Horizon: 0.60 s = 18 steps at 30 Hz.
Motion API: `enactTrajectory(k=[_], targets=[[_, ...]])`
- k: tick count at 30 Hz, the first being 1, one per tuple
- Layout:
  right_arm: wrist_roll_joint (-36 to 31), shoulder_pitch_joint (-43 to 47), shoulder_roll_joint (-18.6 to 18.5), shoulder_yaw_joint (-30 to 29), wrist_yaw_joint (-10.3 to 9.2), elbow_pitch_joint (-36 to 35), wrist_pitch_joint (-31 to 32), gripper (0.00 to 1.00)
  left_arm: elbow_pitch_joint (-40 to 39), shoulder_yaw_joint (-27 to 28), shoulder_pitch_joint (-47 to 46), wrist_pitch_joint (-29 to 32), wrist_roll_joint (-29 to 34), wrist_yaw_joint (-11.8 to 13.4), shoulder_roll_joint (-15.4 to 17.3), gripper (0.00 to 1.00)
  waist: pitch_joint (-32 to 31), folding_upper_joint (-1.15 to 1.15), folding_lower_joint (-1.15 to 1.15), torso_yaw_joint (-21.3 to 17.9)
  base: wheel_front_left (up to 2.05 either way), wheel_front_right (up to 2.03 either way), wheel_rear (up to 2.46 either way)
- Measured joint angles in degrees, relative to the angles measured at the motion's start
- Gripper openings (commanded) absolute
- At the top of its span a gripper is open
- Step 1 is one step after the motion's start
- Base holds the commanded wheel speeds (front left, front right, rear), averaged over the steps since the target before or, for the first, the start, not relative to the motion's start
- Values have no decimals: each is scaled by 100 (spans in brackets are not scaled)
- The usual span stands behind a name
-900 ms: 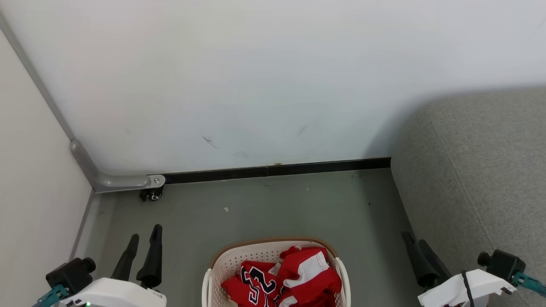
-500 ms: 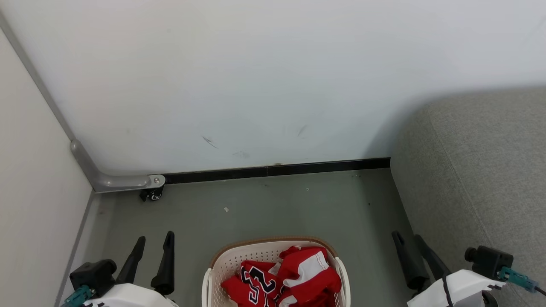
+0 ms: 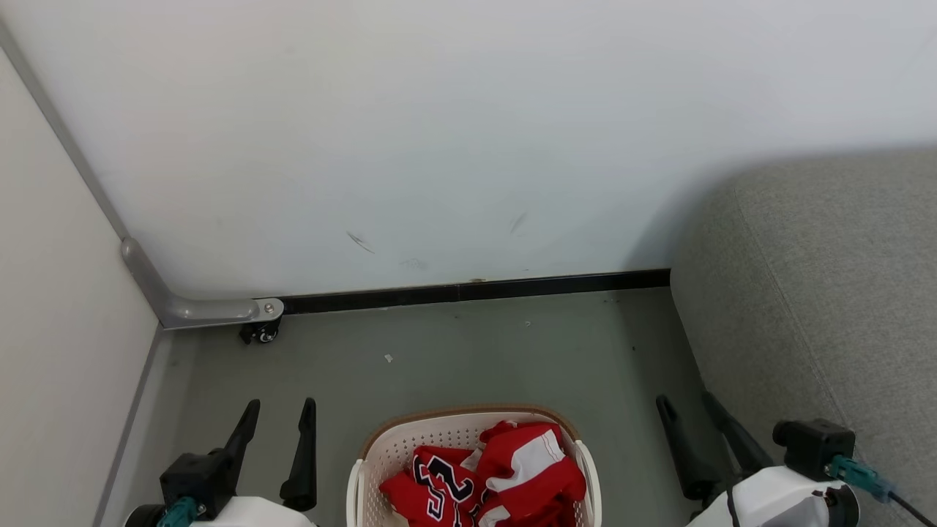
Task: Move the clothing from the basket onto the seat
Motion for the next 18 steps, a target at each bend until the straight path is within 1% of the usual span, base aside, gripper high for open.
enactTrajectory(k=[10,13,18], targets=[[-894,1,-2,87,0,-91,-210,100,-5,-122,107,-218,694,199,-10,100,-1,0,-2,3,0,0,0],[-1247,1,-5,142,0,-156,-291,100,-4,-152,107,-305,948,300,-12,100,-3,0,-2,3,0,0,0],[-1631,1,-11,183,0,-220,-409,100,4,-157,107,-404,1198,393,-31,100,-17,0,-2,-2,0,0,0]])
